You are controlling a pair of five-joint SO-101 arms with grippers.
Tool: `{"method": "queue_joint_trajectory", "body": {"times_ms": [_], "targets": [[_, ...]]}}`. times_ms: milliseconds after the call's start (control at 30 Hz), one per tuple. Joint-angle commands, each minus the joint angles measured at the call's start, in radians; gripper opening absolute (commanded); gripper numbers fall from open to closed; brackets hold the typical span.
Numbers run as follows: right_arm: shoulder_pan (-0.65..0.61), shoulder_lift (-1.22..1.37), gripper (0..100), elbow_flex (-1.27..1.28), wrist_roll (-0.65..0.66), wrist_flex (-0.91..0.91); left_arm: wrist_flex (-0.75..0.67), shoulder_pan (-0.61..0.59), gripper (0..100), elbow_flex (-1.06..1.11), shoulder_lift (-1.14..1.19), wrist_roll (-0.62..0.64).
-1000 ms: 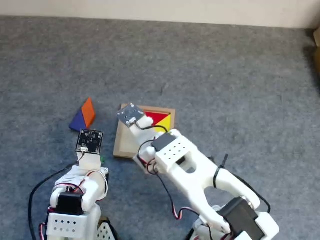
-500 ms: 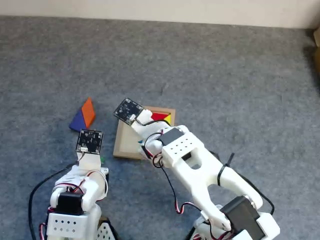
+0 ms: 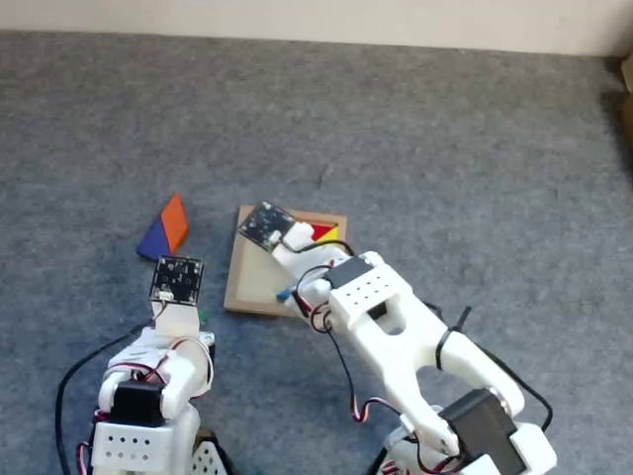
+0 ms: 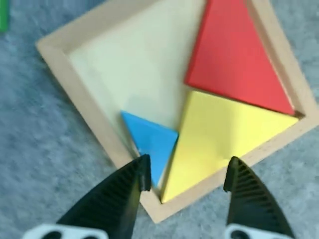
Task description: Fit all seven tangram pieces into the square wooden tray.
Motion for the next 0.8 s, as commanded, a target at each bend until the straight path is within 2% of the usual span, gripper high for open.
{"method": "queue_joint_trajectory", "body": {"times_ms": [0,133,300,467,600,767], "targets": [[0.016,-0.058,14.2,-0.01,0.006,-0.018,0.006,-0.001,0,0.021,-0.008,0.005],[0.016,-0.058,1.7,-0.031,-0.078,-0.038,0.006,-0.001,0,0.021,-0.008,0.005],[0.01,-0.047,1.5,-0.058,-0.209,-0.11,0.006,-0.001,0,0.021,-0.008,0.005],[-0.041,-0.021,1.5,-0.036,-0.23,-0.251,0.006,-0.001,0,0.021,-0.008,0.005],[-0.068,0.097,1.5,-0.01,-0.232,-0.254,0.006,-0.001,0,0.021,-0.008,0.005],[-0.024,0.113,1.4,-0.008,-0.232,-0.182,0.006,-0.001,0,0.021,-0.008,0.005]]}}
